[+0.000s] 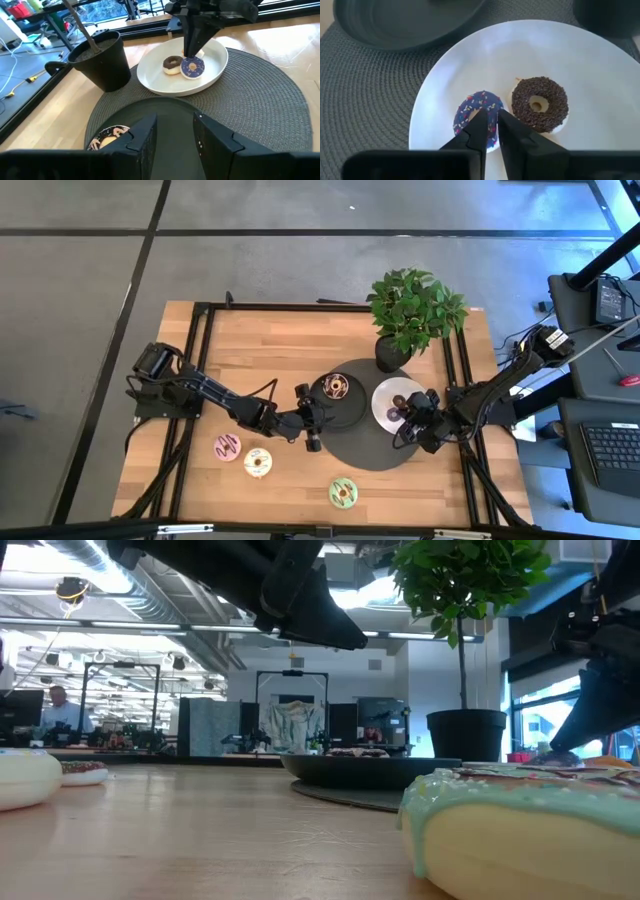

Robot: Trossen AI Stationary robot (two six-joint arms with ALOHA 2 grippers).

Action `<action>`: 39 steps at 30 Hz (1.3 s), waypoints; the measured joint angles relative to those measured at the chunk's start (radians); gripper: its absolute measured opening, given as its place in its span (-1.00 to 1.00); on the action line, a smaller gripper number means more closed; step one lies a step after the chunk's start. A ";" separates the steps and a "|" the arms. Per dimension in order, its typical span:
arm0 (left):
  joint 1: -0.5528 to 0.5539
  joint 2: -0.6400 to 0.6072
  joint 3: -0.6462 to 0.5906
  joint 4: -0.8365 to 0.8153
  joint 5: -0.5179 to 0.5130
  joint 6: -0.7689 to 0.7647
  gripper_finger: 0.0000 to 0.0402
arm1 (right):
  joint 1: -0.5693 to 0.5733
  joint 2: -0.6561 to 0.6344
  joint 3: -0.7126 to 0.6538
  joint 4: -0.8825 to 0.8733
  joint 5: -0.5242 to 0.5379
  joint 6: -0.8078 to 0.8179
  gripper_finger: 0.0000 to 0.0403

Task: Pick & Place donuts
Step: Put the small violet donut on the white plate, then put the small brown donut on the white plate

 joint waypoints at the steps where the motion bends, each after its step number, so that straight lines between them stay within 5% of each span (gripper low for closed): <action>1: 0.000 0.000 0.000 0.000 0.000 0.000 -0.39 | 0.000 0.000 0.000 -0.001 0.000 0.000 -0.74; 17: 0.000 -0.021 0.000 -0.134 -0.006 -0.073 -0.39 | 0.000 -0.002 0.071 -0.031 0.089 -0.086 -0.64; 23: 0.002 -0.154 0.000 -0.564 0.010 -0.382 -0.39 | 0.000 -0.002 0.165 -0.033 0.100 -0.210 -0.62; 31: -0.034 -0.245 -0.036 -1.104 0.183 -0.854 -0.39 | 0.000 -0.002 0.198 -0.035 0.169 -0.285 -0.65; 39: -0.058 -0.244 -0.144 -1.174 0.373 -1.113 -0.37 | 0.000 -0.002 0.198 -0.034 0.169 -0.284 -0.65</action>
